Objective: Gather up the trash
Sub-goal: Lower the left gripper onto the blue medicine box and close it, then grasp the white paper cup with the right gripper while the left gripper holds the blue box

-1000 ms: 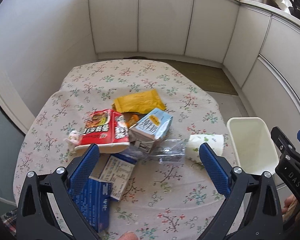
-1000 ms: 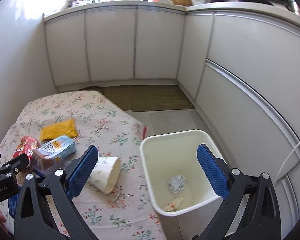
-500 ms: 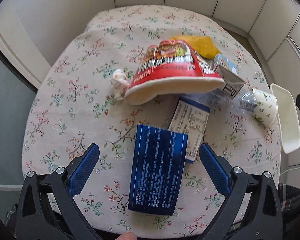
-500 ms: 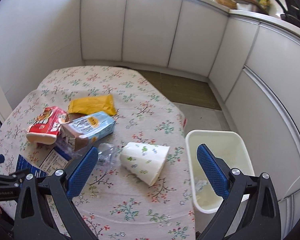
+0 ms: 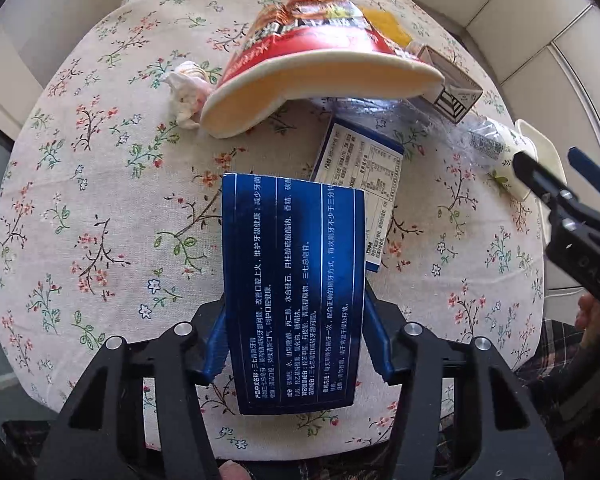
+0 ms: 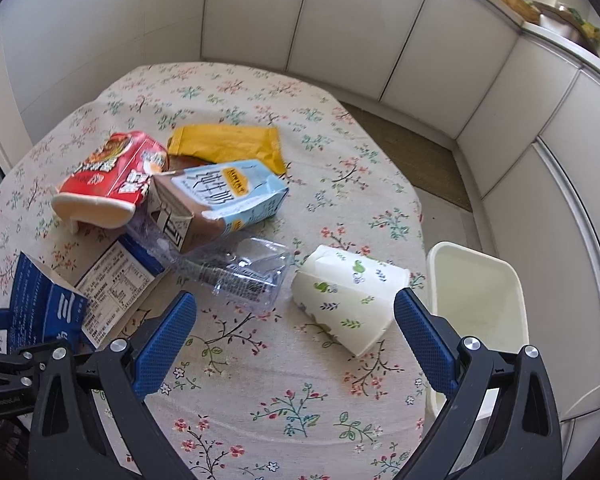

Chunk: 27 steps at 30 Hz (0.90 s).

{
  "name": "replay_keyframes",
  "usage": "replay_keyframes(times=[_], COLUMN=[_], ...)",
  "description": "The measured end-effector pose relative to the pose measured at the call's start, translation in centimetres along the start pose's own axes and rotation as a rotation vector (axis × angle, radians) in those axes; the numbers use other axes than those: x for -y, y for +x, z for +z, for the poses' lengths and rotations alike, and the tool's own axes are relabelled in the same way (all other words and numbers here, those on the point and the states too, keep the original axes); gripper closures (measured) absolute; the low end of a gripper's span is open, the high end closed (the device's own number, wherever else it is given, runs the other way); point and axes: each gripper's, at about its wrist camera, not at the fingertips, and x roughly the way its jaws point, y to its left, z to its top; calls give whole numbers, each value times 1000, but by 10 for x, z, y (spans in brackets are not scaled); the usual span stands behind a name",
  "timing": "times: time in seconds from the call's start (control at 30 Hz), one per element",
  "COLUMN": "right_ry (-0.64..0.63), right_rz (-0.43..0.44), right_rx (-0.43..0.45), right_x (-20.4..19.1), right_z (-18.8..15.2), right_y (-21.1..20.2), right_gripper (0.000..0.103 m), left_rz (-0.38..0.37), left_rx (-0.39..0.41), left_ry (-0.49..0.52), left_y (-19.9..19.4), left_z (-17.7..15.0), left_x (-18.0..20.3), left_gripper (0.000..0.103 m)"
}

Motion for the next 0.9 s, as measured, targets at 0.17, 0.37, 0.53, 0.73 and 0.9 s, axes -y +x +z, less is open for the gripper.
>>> replay_keyframes(times=[0.17, 0.37, 0.53, 0.73, 0.9], right_ry=[-40, -165, 105, 311, 341], right_rz=[-8, 107, 189, 313, 337], right_rx=[0, -35, -152, -215, -280], right_x=[-9, 26, 94, 111, 100], right_z=[3, 26, 17, 6, 2], right_y=[1, 6, 39, 64, 82], right_gripper=[7, 7, 7, 7, 7], left_rz=[-45, -80, -107, -145, -149], left_rx=[81, 150, 146, 140, 130], left_ry=[-50, -107, -125, -119, -131], left_y=[-24, -49, -50, -42, -36], left_z=[0, 4, 14, 28, 29], left_x=[-17, -34, -30, -25, -27], left_gripper=[50, 50, 50, 50, 50])
